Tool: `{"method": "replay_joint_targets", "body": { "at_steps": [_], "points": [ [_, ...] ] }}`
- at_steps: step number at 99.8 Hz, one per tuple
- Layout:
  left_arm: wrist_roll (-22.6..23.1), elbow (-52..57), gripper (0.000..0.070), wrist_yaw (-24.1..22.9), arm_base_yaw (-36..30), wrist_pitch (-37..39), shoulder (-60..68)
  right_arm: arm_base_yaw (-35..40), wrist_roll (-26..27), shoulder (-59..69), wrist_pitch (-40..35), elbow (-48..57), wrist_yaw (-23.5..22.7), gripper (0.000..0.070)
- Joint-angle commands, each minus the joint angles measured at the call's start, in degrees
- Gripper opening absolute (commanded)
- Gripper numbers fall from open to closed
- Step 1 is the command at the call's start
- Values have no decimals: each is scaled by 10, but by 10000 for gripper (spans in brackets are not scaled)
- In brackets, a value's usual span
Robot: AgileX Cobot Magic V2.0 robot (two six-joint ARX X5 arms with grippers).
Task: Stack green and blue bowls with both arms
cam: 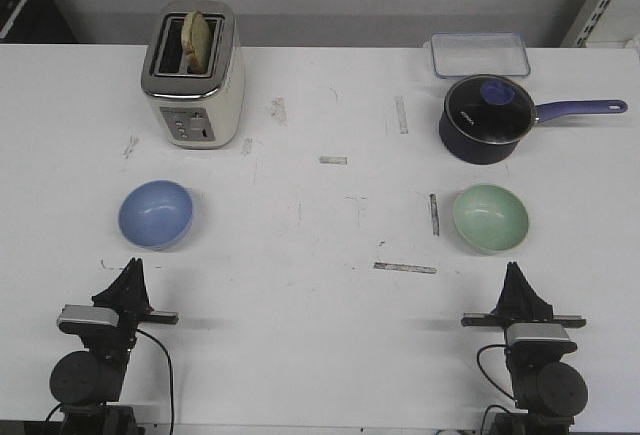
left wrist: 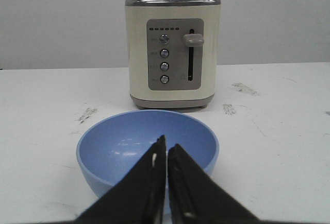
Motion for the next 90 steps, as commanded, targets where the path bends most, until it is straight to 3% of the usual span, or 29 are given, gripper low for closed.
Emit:
{"method": "replay_joint_targets", "body": {
  "at_steps": [1, 51, 90],
  "points": [
    [1, -13, 1, 0, 0, 9, -1, 0, 8, 0, 5, -1, 0, 6],
    [1, -13, 1, -1, 0, 9, -1, 0, 5, 0, 3, 1, 0, 6],
    [1, -13, 1, -1, 0, 9, -1, 0, -11, 19, -119, 80, 18, 6]
  ]
}}
